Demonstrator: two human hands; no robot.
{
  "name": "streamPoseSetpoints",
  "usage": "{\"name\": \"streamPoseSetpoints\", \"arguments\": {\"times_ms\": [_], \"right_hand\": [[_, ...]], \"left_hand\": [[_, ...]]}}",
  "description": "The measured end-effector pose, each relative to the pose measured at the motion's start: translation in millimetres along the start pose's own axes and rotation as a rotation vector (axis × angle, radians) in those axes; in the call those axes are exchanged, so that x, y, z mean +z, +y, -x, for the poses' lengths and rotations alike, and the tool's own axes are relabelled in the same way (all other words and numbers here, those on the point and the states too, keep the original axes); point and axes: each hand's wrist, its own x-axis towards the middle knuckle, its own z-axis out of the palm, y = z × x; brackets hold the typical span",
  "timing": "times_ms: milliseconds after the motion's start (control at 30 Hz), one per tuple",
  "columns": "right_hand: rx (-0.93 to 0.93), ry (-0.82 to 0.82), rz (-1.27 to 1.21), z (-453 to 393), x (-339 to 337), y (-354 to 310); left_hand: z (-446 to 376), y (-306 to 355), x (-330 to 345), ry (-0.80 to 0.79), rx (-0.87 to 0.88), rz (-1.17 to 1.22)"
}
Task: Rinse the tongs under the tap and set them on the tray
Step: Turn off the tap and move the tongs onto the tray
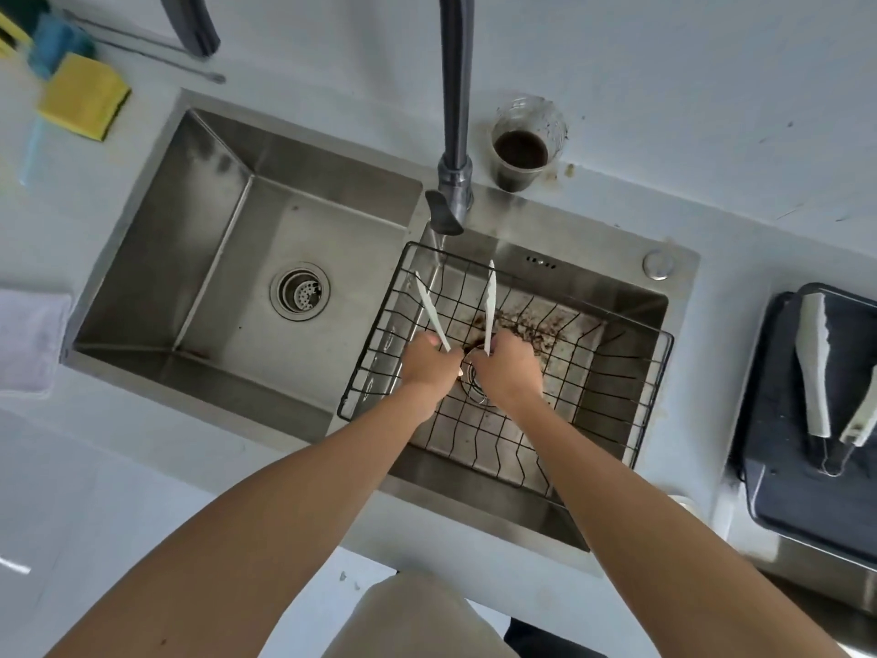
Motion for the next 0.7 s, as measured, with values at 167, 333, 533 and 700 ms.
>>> {"name": "streamPoseSetpoints", "arguments": {"times_ms": [167,333,533,700], "right_hand": [[-0.059,-0.010,0.001,18.4,-9.4,-2.0],[-0.065,-0.063,-0.039,31.9,-33.8,10.9],[-0.147,-0.088,-0.001,53.0,-66.5,28.4],[-0.176,0.003,-0.037,70.6,-96.2,56.6]], "left_hand": [[7.6,3.0,-3.6,0.009,-0.001,-0.012],[25.0,9.6,-8.5,-0.044,0.002,-0.062],[70.4,13.2,4.2,0.052,0.081,-0.172],[113.6,21.2,34.4,0.133,0.195,-0.140]]}}
